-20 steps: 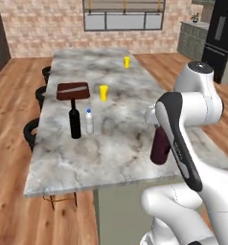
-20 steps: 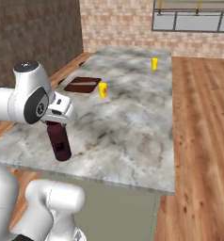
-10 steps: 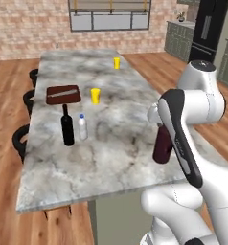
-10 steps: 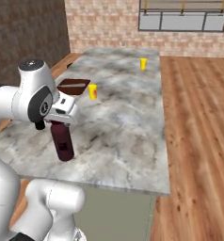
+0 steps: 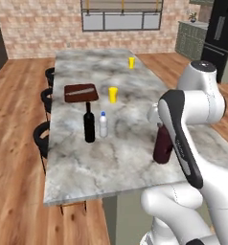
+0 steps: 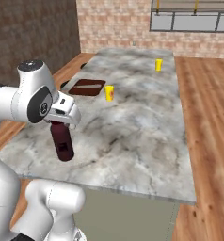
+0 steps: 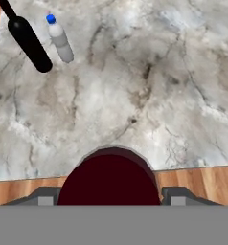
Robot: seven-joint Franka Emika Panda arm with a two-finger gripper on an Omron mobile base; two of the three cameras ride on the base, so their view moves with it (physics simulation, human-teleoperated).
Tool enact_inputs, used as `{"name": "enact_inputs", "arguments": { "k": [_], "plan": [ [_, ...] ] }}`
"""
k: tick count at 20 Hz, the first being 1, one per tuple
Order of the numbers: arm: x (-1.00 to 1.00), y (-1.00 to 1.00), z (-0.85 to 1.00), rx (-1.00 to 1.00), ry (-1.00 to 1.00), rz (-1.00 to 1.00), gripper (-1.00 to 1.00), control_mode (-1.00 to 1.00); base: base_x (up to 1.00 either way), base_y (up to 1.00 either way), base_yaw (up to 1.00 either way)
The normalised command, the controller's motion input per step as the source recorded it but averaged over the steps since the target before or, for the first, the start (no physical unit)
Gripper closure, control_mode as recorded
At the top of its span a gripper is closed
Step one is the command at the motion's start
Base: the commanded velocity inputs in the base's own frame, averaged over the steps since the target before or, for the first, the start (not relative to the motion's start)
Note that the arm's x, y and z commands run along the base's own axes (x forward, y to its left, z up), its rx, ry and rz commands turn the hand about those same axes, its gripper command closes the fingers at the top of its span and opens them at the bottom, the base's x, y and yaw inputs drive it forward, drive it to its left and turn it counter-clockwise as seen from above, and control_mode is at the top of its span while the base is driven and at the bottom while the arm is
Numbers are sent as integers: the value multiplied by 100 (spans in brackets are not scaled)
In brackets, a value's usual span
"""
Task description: Place the drinks on the dining counter in a tight cluster.
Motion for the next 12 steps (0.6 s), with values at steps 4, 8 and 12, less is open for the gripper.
{"name": "enact_inputs", "arguments": {
  "k": [4,8,12],
  "plan": [
    [0,0,0,0,0,0,100,100,82,15,0],
    [0,0,0,0,0,0,100,100,67,4,0],
    [0,0,0,0,0,0,100,100,1,0,0]
  ]
}}
